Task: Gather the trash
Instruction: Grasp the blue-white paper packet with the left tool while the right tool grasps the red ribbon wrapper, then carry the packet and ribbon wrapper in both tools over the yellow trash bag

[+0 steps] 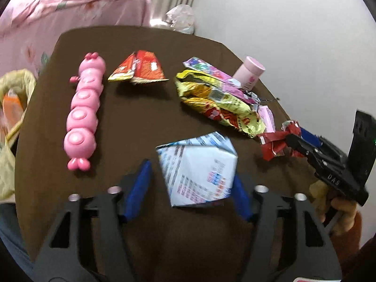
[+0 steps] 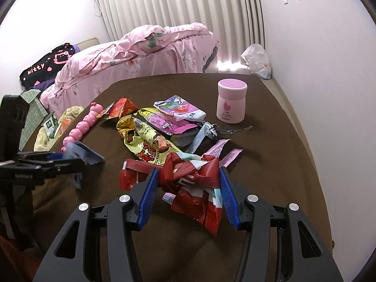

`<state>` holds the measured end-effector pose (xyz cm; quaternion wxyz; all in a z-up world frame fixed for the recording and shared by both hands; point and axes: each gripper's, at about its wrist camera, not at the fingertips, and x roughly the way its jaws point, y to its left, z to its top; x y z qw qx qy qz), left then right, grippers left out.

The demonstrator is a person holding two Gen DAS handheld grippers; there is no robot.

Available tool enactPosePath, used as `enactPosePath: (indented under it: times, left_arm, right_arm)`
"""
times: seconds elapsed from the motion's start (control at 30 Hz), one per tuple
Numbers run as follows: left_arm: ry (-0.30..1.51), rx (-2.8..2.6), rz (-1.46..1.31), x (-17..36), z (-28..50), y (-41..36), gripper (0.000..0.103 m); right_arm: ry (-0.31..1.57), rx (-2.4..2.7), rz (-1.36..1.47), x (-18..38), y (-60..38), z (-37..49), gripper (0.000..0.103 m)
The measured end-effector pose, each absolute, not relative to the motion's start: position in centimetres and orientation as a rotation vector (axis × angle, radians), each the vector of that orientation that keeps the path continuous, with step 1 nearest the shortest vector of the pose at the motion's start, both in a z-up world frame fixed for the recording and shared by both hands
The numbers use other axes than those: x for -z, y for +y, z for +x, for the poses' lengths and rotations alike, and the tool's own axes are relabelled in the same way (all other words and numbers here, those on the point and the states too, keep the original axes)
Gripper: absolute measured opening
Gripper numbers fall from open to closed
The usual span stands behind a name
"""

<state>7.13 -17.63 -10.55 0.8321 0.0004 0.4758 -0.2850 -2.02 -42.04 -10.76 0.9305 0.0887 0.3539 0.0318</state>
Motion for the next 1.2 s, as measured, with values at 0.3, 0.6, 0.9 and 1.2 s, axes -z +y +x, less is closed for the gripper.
enactPosePath:
  times: [0.3,0.6,0.9,1.2]
  left_arm:
    - [0.912,0.654,-0.028,8.5,6.1,-16.5,0.030]
    - [0.933,0.619,-0.071,8.9,7.1,-15.5,0.040]
    - [0.904,0.634,0.005,8.8,6.3,-16.5,0.019]
    - [0.807,0.613,-0.042,6.1,6.3,-13.7,0.012]
  right_arm:
    - [0.721,-0.075,0.143,10.5,-41.1,-2.1,0.049]
    - [0.738,-0.089,0.136,10.8,-40.5,-1.9,0.049]
    - [0.744,-0.096,0.134,11.0,-40.3,-1.8,0.049]
    - [0.688,-0.127,0.064,8.4,-38.5,-1.3,0.049]
